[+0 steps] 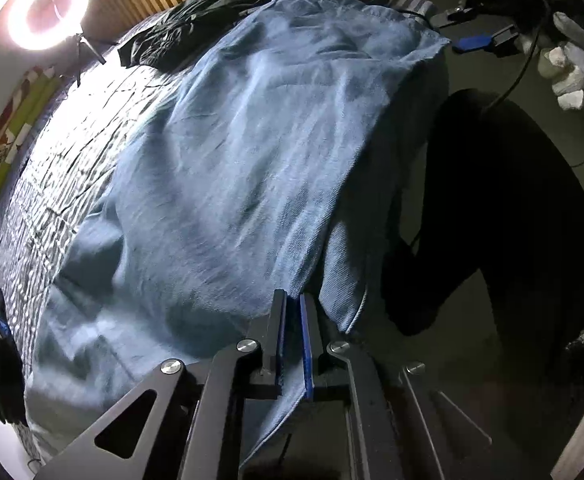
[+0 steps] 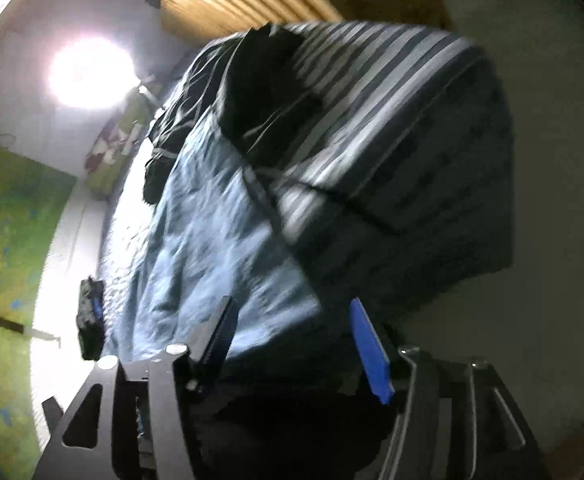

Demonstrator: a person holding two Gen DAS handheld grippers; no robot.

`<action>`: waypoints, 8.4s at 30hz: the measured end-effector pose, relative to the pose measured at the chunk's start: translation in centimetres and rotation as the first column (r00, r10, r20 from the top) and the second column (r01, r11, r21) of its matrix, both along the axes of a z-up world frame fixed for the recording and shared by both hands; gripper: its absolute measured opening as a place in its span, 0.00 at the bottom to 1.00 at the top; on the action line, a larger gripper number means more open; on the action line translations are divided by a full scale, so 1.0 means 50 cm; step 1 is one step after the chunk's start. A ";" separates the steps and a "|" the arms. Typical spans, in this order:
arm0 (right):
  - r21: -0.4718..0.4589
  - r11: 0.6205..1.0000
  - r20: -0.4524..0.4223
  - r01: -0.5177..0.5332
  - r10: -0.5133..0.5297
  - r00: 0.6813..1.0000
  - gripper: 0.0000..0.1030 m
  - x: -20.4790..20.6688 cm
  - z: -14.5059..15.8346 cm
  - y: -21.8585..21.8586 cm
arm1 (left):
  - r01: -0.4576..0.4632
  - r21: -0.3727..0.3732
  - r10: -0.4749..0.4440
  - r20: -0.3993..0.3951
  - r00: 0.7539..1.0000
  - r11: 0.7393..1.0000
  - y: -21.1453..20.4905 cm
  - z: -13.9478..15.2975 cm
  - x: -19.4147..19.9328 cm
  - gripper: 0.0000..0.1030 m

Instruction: Organize objects

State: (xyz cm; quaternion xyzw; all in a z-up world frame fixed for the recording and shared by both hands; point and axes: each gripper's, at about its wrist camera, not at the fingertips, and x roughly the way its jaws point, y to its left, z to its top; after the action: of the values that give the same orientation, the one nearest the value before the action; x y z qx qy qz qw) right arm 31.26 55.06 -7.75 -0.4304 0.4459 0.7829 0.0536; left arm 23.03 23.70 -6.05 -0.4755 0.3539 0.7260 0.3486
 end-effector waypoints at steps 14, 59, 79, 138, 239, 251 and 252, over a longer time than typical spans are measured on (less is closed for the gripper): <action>0.078 0.996 -0.102 -0.043 0.051 0.993 0.06 -0.053 0.111 -0.043 | -0.254 0.204 0.251 0.043 0.967 0.945 -0.206 0.132 -0.051 0.58; 0.301 0.951 -0.023 -0.067 0.078 0.997 0.26 -0.033 0.096 -0.007 | -0.175 0.151 0.172 0.035 0.985 0.973 -0.150 0.198 -0.039 0.52; 0.438 0.859 -0.042 -0.264 0.313 0.949 0.16 -0.247 0.060 -0.051 | -0.080 0.111 0.072 0.074 0.995 0.991 0.141 0.046 -0.255 0.52; 0.630 0.247 -0.013 -0.736 0.951 0.308 0.46 -0.272 0.323 -0.931 | -0.891 0.408 0.918 0.395 -0.024 -0.199 -1.279 0.007 0.039 0.81; 0.339 -0.101 0.006 -0.935 0.994 -0.105 0.11 -0.569 0.133 -1.765 | -0.829 0.560 0.943 0.283 0.174 -0.015 -1.224 -0.019 0.023 0.07; 0.479 -0.175 0.046 -0.861 0.984 -0.174 0.16 -0.541 0.166 -1.913 | -0.842 0.532 0.974 0.224 0.037 -0.090 -1.322 0.006 0.040 0.11; 0.462 -0.200 0.103 -0.864 0.980 -0.172 0.20 -0.543 0.144 -1.930 | -0.866 0.490 0.977 0.213 0.009 -0.100 -1.323 -0.009 0.036 0.17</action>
State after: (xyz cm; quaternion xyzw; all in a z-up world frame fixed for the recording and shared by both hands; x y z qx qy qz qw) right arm 4.10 -41.43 -0.55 -0.4708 -0.1915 0.6715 -0.5393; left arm 24.85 -42.47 -6.48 -0.3930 -0.2450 0.8656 -0.1906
